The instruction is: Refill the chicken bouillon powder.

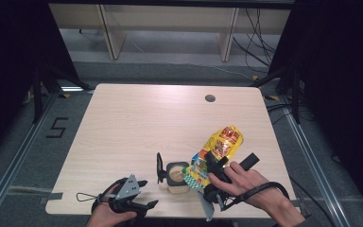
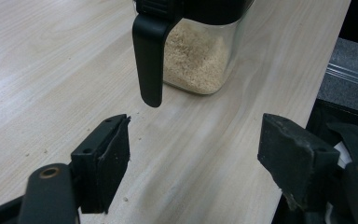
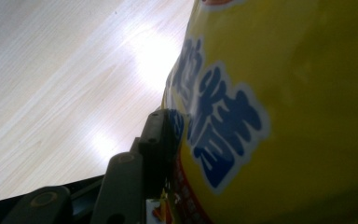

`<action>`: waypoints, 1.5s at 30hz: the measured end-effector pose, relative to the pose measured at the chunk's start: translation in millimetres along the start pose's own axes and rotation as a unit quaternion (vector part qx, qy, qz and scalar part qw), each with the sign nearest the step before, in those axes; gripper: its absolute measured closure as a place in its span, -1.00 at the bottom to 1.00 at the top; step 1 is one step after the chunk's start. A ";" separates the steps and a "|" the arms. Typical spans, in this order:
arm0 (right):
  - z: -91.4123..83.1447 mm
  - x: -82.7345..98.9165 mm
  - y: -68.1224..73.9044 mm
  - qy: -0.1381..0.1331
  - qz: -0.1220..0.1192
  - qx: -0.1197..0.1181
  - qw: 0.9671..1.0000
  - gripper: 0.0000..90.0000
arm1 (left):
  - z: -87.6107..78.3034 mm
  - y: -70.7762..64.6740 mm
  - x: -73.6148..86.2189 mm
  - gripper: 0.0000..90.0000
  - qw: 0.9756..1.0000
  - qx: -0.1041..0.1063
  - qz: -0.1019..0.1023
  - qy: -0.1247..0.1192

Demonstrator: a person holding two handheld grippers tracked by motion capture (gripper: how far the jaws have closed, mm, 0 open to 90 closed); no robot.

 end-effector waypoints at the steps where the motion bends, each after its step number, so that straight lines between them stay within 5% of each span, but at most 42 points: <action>1: 0.4 -0.4 0.4 -0.003 0.000 -0.002 1.000 0.35 | 0.0 -0.1 0.0 -0.45 1.000 0.001 0.000 0.001; 5: 0.5 0.5 0.5 0.001 -0.001 -0.005 1.000 0.35 | 0.0 -0.2 0.2 -0.45 1.000 0.002 0.000 0.001; 7: -0.3 0.8 3.3 0.003 0.021 -0.008 1.000 0.35 | -0.1 -0.3 0.2 -0.45 1.000 0.002 0.000 0.001; 18: -0.5 0.6 2.6 0.002 0.020 -0.007 1.000 0.35 | 0.1 -0.2 0.3 -0.45 1.000 0.002 0.000 0.002; 20: -0.5 0.2 4.0 -0.001 0.038 -0.002 0.999 0.36 | 0.0 -0.3 0.2 -0.45 1.000 0.002 0.000 0.001; 34: -0.2 0.4 1.3 0.000 0.025 0.001 1.000 0.36 | 0.1 -0.3 0.2 -0.45 1.000 0.002 0.000 0.001; 38: 0.3 0.6 -1.2 -0.004 0.004 -0.003 1.000 0.36 | 0.4 -0.7 0.0 -0.45 1.000 0.003 -0.002 0.000; 40: -0.7 0.4 2.4 -0.002 0.030 -0.003 1.000 0.36 | 0.3 -0.7 0.0 -0.45 1.000 0.003 -0.002 0.000; 42: 0.0 0.5 -2.5 -0.004 -0.002 -0.001 1.000 0.36 | 0.1 -0.2 0.2 -0.45 1.000 0.002 -0.001 0.001; 45: -0.5 0.0 -3.6 -0.006 0.001 0.006 1.000 0.36 | 0.0 -0.2 0.3 -0.45 1.000 0.002 0.000 0.001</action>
Point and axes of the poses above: each handheld gripper's, and its own axes: z roughly forward along the jaws, x roughly out of its underside, y roughly to its left, the point moved 8 cm from there along z, roughly forward along the jaws, and after that the axes turned 14 degrees about z, right-handed, at the moved point
